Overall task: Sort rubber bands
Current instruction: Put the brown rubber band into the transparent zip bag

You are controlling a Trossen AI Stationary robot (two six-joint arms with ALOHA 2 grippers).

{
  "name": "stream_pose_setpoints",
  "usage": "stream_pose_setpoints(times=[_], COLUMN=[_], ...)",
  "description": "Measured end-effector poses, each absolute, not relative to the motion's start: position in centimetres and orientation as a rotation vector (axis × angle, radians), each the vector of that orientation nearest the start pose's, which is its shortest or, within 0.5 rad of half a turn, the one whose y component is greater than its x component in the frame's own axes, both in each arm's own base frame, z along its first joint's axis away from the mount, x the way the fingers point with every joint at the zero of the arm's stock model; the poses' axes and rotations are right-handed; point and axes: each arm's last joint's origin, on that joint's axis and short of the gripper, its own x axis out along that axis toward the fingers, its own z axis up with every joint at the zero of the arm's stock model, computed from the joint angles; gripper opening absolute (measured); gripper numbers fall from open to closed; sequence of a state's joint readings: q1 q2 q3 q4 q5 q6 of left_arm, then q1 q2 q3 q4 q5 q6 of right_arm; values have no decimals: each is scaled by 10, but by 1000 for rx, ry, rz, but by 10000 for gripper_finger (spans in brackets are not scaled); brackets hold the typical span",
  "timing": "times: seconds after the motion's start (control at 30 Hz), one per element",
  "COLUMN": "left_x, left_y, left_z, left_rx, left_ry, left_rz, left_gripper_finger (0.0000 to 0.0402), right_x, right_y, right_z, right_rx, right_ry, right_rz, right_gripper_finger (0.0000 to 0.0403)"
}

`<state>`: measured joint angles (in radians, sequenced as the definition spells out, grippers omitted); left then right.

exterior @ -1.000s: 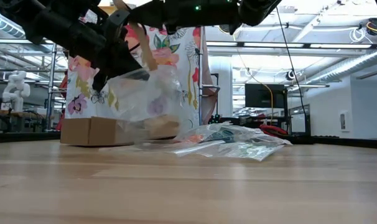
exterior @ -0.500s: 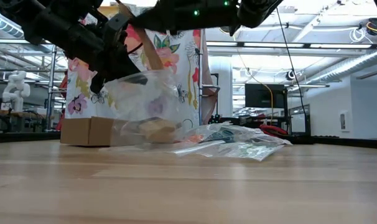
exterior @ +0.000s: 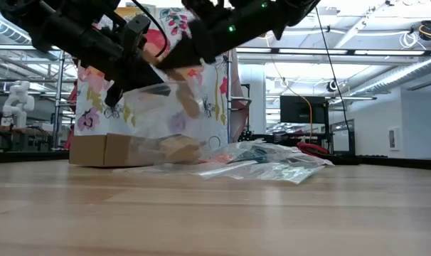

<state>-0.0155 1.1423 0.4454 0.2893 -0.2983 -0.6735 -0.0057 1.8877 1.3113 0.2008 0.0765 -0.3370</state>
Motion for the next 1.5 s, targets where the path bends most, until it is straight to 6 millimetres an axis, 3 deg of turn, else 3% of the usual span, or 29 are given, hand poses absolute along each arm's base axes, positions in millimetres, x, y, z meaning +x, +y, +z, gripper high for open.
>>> stream_pose_setpoints(times=[0.13, 0.37, 0.5, 0.63, 0.77, 0.87, 1.07, 1.3, 1.5], left_x=[225, 227, 227, 228, 228, 228, 228, 228, 228], left_y=[5, 4, 4, 3, 2, 3, 3, 3, 1], left_z=[194, 200, 201, 202, 204, 203, 203, 202, 203], left_rx=[-603, -619, -620, -631, -631, -629, -629, -628, -633], left_ry=[301, 254, 245, 244, 234, 239, 239, 250, 254], left_rz=[383, 322, 312, 287, 271, 272, 274, 273, 250], left_gripper_finger=[0, 0, 0, 0, 0, 0, 0, 0, 0], right_x=[425, 418, 419, 421, 422, 422, 424, 422, 416], right_y=[-2, -14, -17, -17, -11, -8, -3, -5, -10], right_z=[227, 215, 213, 217, 217, 216, 228, 259, 261], right_rx=[-363, -268, -231, -283, -213, -202, -202, -215, -278], right_ry=[513, 648, 638, 606, 584, 588, 580, 695, 796], right_rz=[-162, -213, -105, -239, -14, 5, 3, -11, -160], right_gripper_finger=[0, 0, 0, 0, 0, 4, 67, 152, 173])
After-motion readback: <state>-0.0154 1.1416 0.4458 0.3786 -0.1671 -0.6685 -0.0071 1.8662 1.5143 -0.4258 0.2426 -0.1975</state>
